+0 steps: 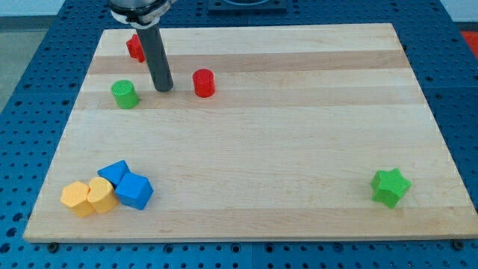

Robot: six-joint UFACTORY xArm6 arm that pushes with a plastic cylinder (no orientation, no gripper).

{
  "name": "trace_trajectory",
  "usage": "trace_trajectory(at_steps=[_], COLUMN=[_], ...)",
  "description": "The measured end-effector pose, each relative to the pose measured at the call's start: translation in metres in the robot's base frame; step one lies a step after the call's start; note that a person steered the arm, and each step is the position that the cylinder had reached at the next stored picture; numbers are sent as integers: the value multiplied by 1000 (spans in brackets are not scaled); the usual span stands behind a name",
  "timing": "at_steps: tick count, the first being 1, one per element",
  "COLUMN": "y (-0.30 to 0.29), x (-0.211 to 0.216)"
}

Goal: Place the red circle at the center of the board

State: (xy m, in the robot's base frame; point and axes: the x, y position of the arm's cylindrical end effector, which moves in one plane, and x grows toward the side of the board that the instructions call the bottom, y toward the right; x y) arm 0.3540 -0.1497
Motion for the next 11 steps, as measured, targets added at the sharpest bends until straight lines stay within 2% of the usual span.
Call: trace_trajectory(at_steps=[1,5,6,7,8,10,11], y=[51,65,71,63,72,101,102], x=[-7,2,16,-11,-18,-15,1])
